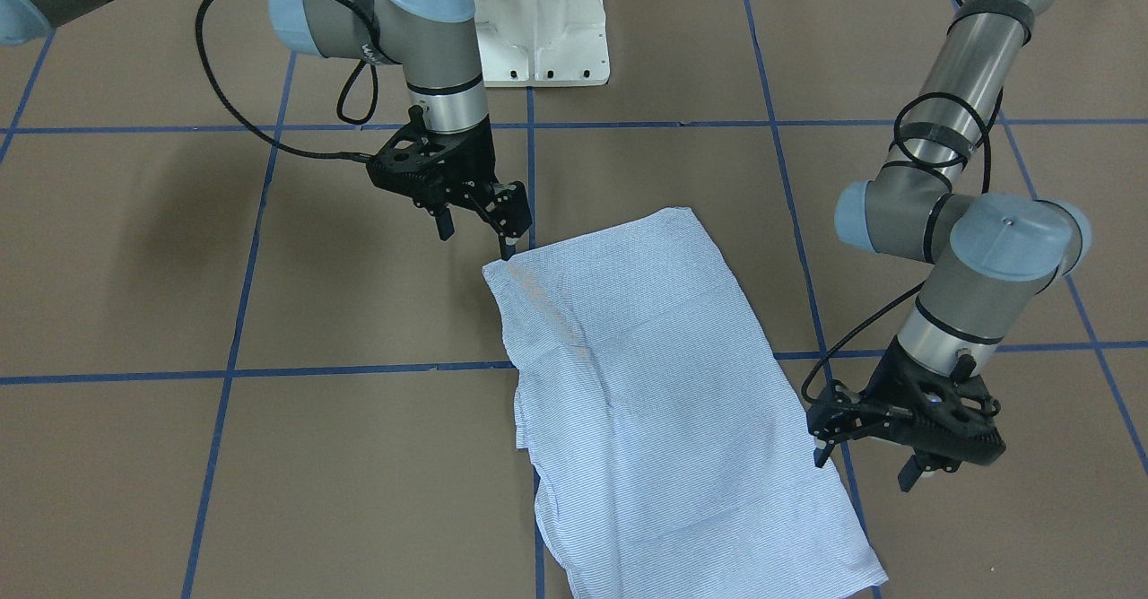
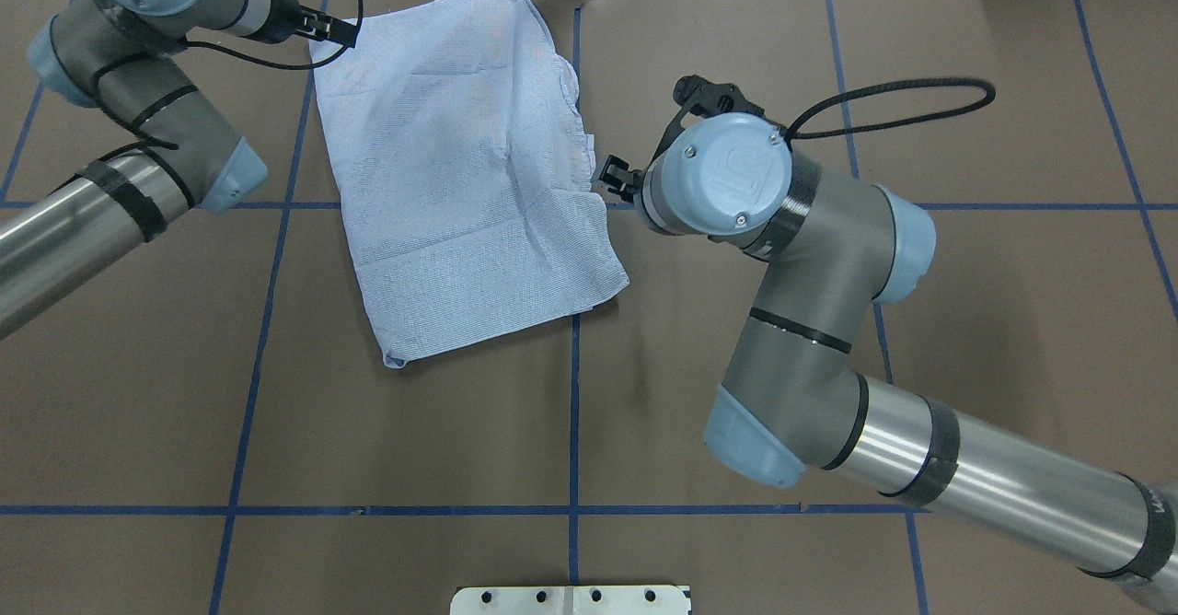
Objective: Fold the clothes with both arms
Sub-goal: 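Grasp the shirt corner nearest the robot with the right gripper, then release the far corner and move the left gripper to the shirt's near edge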
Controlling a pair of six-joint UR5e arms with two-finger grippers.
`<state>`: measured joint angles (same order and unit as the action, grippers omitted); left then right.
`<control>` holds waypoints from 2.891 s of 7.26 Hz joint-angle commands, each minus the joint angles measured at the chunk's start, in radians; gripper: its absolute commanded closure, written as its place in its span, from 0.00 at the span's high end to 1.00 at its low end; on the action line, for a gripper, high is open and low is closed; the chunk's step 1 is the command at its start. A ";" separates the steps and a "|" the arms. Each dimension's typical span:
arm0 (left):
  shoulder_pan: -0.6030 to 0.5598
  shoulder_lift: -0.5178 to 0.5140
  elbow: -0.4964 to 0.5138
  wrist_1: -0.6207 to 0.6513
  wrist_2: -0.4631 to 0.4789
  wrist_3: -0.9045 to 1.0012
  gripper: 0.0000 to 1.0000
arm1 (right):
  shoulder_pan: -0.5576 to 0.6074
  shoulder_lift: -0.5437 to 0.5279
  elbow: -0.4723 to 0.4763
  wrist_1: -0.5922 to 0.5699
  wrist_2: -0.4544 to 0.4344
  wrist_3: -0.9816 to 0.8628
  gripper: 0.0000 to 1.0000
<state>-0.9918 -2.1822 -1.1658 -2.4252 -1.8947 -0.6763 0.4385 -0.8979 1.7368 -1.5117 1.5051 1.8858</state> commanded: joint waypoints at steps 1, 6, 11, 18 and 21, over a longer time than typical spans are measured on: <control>-0.002 0.027 -0.035 0.000 -0.011 -0.005 1.00 | -0.093 -0.004 -0.019 0.005 -0.067 0.200 0.87; -0.002 0.028 -0.035 -0.002 -0.009 -0.006 1.00 | -0.104 0.074 -0.186 0.067 -0.111 0.205 0.76; -0.002 0.028 -0.035 0.000 -0.009 -0.008 1.00 | -0.103 0.128 -0.282 0.068 -0.154 0.196 0.67; -0.001 0.033 -0.035 -0.002 -0.009 -0.008 1.00 | -0.104 0.155 -0.342 0.065 -0.160 0.179 0.61; -0.001 0.035 -0.035 -0.002 -0.009 -0.008 1.00 | -0.104 0.171 -0.347 0.067 -0.160 0.193 0.05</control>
<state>-0.9926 -2.1482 -1.2011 -2.4267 -1.9037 -0.6842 0.3343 -0.7332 1.3912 -1.4459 1.3455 2.0724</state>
